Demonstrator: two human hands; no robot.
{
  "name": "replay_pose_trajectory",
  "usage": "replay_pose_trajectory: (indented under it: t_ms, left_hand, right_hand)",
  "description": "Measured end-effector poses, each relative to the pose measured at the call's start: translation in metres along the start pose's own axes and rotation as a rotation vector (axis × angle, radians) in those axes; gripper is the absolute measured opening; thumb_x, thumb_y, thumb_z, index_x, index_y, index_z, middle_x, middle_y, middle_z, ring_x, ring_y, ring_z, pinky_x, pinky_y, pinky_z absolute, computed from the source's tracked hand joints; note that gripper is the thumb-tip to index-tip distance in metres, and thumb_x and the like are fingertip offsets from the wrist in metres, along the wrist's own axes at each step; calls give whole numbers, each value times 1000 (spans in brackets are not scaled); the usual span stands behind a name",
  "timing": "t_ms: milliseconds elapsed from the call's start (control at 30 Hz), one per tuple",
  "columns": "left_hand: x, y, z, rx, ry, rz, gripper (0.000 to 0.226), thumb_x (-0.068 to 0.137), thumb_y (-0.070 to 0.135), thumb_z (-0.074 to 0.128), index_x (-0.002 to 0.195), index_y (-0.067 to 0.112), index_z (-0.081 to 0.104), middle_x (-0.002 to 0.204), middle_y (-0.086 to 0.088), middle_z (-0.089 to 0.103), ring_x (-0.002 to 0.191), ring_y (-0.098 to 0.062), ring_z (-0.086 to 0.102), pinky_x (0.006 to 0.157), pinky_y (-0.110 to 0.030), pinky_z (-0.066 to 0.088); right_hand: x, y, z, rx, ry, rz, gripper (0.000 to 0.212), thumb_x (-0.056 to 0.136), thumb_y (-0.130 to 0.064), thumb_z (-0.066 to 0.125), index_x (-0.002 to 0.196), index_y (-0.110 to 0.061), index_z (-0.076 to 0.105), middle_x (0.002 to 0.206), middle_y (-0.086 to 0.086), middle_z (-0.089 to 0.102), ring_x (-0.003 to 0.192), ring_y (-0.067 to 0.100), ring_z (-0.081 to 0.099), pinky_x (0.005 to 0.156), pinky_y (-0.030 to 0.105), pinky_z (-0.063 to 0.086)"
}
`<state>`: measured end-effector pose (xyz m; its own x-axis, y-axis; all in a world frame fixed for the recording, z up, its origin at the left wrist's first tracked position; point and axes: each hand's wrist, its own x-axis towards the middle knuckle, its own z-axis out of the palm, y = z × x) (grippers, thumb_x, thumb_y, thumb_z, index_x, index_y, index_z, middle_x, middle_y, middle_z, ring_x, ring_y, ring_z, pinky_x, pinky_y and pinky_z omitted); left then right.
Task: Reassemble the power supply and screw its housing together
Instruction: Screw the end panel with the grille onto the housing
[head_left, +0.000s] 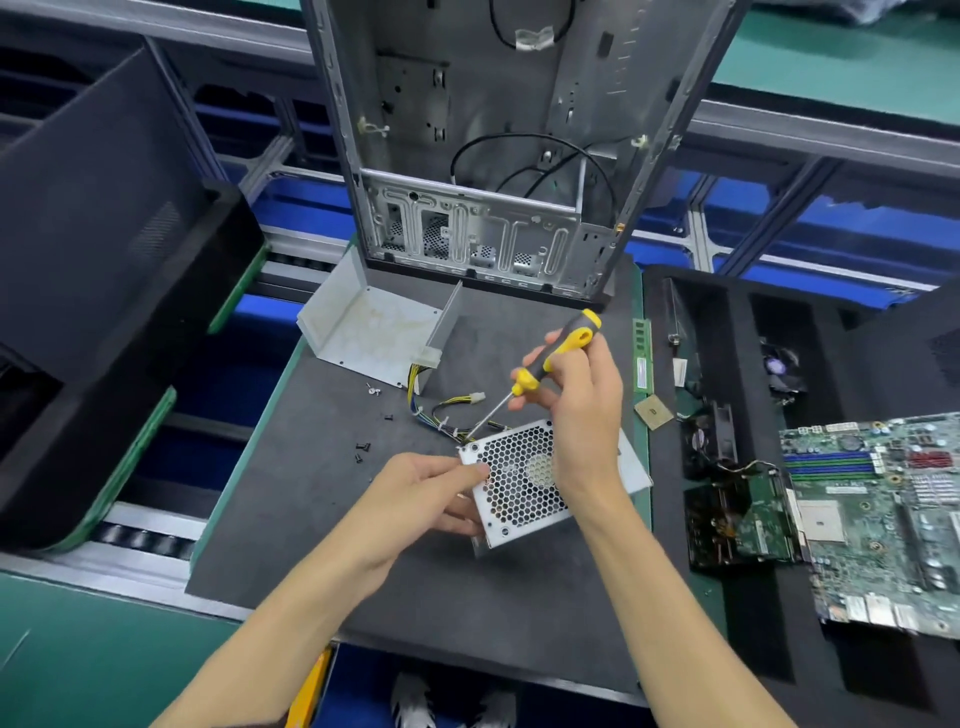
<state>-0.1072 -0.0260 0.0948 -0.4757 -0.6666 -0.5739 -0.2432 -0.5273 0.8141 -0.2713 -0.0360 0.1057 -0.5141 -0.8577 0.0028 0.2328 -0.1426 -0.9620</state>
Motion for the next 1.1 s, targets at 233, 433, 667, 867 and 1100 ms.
replay_pose_trajectory:
  t_ms: [233,433,667,867,1100]
  left_hand:
    - [20,-35,-62,178,517,110,23,101,16,56,84,10,71,79,-15,74,66,-19,72,59,-32,61]
    - [47,-70,-100,690,718,120,15,89,33,72,89,23,61,75,11,64,76,-12,61,72,-33,45]
    - [54,-67,-99,825,681,150,6,89,13,64,84,16,66,82,-1,69,82,-27,63,74,-36,47]
    - [54,-54,-94,881,566,93,9,81,16,68,76,17,61,76,-1,67,77,-29,64,69,-34,49]
    - [39,-17,-60,-132,235,216,6,83,12,79,82,7,81,75,-9,71,63,-18,69,65,-30,59]
  right_hand:
    - [6,8,-1,12,5,-1,11,86,-11,45,90,-9,55,71,4,60,63,24,61,46,31,49]
    - [7,9,-1,37,22,-10,12,85,-11,44,89,-11,56,70,6,59,62,24,61,46,30,48]
    - [7,9,-2,53,43,-6,13,87,-13,43,92,-10,56,71,7,59,62,24,61,46,30,48]
    - [9,11,-2,74,59,-16,13,87,-13,44,91,-9,55,71,8,59,62,24,60,46,30,48]
    - [11,12,-3,106,70,-25,11,87,-13,45,90,-11,56,70,8,60,62,23,61,46,31,49]
